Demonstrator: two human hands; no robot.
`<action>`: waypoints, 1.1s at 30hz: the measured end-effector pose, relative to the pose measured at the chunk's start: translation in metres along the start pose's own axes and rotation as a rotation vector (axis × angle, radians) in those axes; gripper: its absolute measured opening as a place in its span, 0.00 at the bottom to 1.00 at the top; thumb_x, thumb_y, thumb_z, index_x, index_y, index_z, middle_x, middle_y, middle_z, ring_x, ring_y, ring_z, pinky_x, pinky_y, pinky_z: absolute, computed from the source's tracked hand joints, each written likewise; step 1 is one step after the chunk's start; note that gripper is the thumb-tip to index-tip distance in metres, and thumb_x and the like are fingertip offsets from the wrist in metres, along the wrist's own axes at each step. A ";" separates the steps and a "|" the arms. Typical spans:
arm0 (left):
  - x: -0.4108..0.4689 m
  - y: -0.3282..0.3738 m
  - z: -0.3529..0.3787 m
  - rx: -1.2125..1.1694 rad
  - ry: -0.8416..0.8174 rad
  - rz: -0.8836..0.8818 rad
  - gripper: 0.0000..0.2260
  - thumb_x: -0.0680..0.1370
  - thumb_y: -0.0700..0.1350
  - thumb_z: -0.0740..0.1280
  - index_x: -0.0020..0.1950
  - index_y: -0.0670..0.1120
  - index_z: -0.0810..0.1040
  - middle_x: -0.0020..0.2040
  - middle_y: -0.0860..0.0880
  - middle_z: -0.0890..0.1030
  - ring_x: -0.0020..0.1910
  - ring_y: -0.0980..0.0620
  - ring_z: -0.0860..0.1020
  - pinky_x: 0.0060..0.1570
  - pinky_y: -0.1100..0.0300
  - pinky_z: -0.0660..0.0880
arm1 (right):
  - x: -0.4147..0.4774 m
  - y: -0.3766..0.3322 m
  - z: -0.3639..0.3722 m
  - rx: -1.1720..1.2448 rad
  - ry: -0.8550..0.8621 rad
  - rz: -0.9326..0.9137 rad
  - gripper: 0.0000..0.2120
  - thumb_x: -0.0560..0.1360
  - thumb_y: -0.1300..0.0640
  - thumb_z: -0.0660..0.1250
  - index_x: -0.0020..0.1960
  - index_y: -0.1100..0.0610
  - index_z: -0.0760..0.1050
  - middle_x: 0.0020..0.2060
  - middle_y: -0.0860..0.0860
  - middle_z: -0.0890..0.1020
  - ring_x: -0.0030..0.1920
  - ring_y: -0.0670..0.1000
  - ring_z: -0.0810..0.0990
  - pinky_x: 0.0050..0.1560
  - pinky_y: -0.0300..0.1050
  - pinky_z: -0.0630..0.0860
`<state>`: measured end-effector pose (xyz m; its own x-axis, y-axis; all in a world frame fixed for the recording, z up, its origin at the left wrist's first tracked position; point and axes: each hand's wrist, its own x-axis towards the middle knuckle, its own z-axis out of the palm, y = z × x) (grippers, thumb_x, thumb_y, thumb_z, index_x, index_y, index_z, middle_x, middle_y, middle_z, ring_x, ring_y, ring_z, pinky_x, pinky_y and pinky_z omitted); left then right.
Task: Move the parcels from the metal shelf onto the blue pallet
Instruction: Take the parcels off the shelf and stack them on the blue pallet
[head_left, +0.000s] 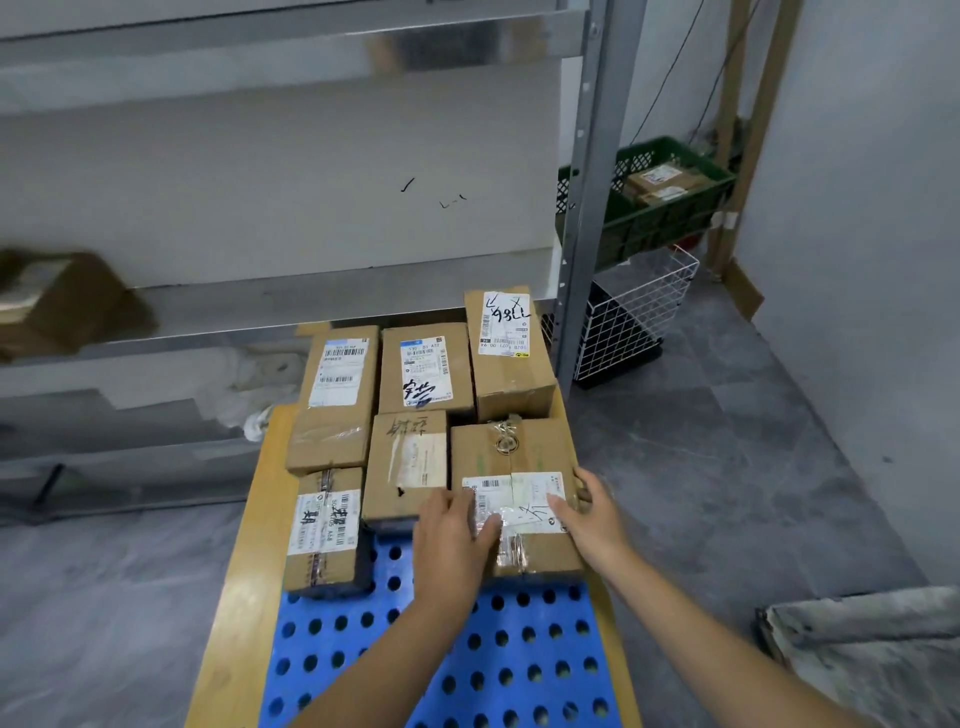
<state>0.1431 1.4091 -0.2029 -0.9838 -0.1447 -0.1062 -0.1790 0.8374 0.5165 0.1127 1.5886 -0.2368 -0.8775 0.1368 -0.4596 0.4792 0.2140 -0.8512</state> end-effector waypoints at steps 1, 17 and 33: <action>0.000 0.001 0.001 -0.030 0.003 -0.005 0.14 0.78 0.54 0.67 0.60 0.49 0.76 0.52 0.52 0.71 0.54 0.53 0.69 0.55 0.59 0.71 | 0.002 0.001 0.001 -0.001 0.001 -0.003 0.28 0.76 0.55 0.68 0.73 0.51 0.63 0.48 0.38 0.75 0.44 0.39 0.79 0.30 0.30 0.75; 0.017 0.002 -0.100 -0.138 0.122 0.076 0.18 0.82 0.51 0.59 0.70 0.46 0.72 0.67 0.50 0.73 0.65 0.51 0.72 0.63 0.58 0.68 | -0.033 -0.139 0.040 -0.399 -0.056 -0.494 0.20 0.78 0.53 0.64 0.69 0.53 0.68 0.66 0.48 0.71 0.66 0.48 0.70 0.60 0.39 0.64; -0.043 -0.222 -0.401 0.325 0.389 -0.001 0.22 0.81 0.57 0.58 0.70 0.47 0.70 0.67 0.49 0.73 0.66 0.49 0.71 0.64 0.52 0.70 | -0.179 -0.341 0.315 -0.991 -0.424 -1.088 0.26 0.78 0.45 0.63 0.70 0.57 0.65 0.66 0.54 0.72 0.66 0.54 0.72 0.65 0.50 0.69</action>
<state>0.2193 1.0183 0.0277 -0.9270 -0.2798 0.2498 -0.2275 0.9489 0.2185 0.1004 1.1869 0.0561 -0.6580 -0.7495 0.0728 -0.7116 0.5872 -0.3856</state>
